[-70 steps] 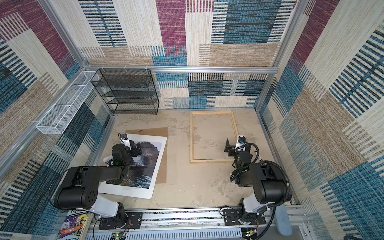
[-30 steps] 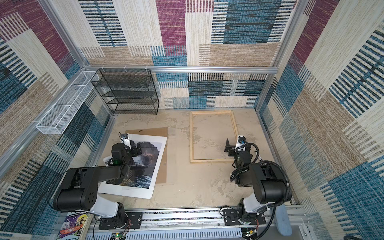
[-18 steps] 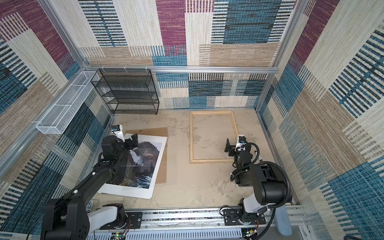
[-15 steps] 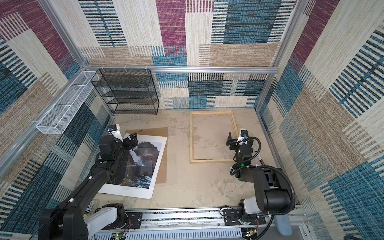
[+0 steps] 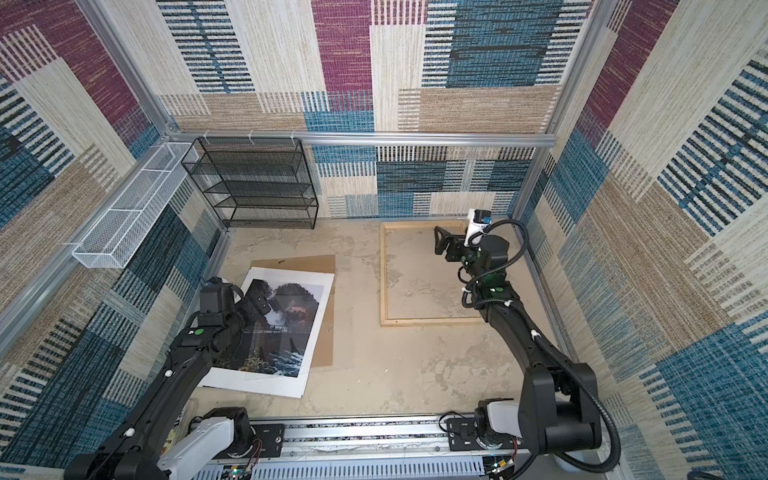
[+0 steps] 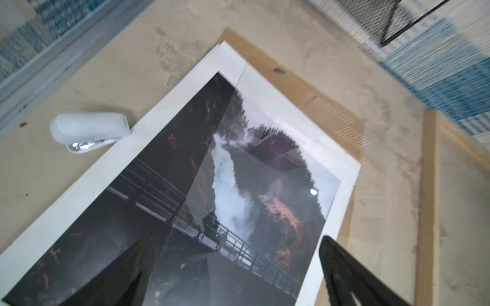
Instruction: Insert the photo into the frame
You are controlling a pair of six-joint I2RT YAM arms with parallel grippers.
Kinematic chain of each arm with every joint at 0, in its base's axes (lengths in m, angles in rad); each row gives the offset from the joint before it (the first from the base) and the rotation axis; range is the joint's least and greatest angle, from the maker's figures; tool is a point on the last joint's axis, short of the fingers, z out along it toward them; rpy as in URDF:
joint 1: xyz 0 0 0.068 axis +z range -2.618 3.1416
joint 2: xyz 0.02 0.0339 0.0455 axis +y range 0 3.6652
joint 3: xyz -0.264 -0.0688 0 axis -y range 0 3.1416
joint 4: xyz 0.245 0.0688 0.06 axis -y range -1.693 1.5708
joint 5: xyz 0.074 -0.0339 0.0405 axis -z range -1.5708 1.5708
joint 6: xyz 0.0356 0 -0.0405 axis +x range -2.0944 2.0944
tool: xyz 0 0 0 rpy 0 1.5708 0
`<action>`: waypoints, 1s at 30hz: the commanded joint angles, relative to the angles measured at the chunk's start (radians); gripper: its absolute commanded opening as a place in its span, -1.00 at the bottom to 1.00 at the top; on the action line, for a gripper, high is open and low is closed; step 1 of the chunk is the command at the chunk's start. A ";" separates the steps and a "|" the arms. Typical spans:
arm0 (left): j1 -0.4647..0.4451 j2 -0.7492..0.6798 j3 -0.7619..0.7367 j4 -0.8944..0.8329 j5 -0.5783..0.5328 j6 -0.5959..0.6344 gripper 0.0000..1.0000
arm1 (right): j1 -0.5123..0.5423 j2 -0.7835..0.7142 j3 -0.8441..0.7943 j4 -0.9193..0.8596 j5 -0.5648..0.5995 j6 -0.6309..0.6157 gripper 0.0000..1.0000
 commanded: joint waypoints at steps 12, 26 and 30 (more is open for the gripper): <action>0.001 0.249 0.040 -0.052 -0.016 -0.052 0.99 | 0.368 0.256 0.090 -0.201 -0.196 0.198 0.99; 0.001 0.361 0.014 0.035 0.055 -0.067 0.99 | 0.521 0.464 0.240 -0.273 -0.141 0.253 0.99; 0.001 0.369 0.014 0.043 0.061 -0.060 1.00 | 0.523 0.515 0.275 -0.297 -0.124 0.273 0.99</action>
